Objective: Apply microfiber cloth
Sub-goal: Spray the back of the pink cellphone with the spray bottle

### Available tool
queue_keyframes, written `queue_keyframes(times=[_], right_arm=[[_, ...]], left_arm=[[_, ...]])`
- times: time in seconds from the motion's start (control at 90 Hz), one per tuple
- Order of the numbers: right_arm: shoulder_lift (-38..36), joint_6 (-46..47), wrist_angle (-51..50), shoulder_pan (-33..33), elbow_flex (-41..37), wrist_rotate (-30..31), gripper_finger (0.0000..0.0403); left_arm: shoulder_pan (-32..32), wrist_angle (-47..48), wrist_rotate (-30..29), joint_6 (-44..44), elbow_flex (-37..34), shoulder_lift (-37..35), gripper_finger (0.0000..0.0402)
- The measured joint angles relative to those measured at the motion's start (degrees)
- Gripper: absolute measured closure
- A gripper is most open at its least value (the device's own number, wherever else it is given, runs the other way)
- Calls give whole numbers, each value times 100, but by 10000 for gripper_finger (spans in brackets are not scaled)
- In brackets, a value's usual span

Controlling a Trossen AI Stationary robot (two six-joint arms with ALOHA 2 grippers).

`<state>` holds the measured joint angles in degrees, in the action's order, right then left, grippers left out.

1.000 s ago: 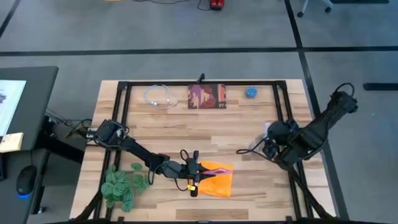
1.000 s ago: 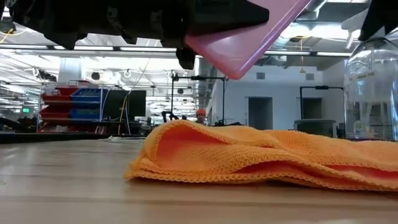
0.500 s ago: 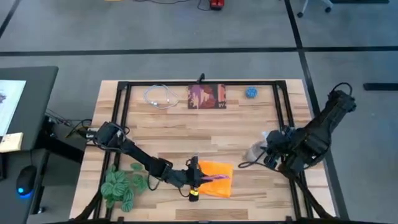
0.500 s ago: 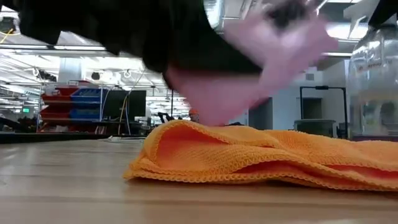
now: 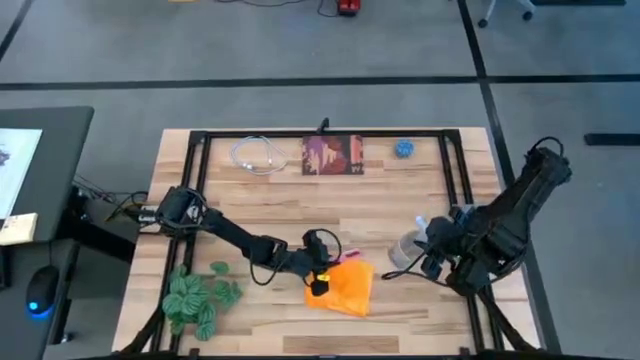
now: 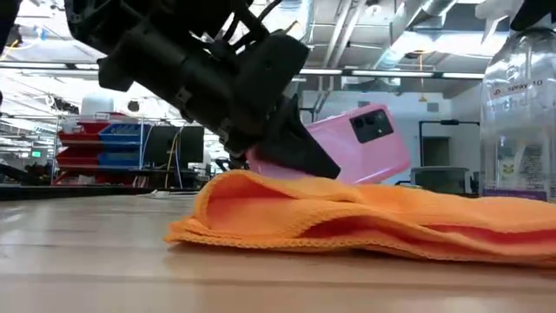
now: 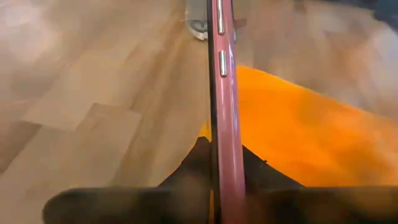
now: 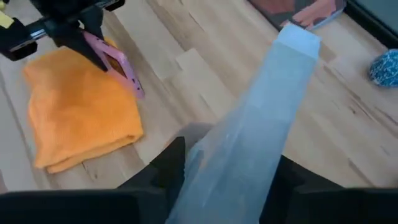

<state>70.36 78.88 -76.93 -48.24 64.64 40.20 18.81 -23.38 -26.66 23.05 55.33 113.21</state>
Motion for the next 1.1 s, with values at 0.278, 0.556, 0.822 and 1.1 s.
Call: queue_keyframes(times=[0.278, 0.556, 0.822, 1.1], right_arm=[[104, 18, -13, -159, 0, 48, 287], [106, -391, 181, -197, -14, 55, 287], [136, -2098, 2076, -63, -44, -137, 287], [503, -3357, 2817, 331, -31, -13, 287]], left_arm=[[-9, 1123, -1701, 860, -2, -20, 400], [85, 2074, -2467, 1125, -74, -689, 400], [560, 559, -2695, 56, -52, -945, 400], [748, -945, -2826, -413, -37, -280, 400]])
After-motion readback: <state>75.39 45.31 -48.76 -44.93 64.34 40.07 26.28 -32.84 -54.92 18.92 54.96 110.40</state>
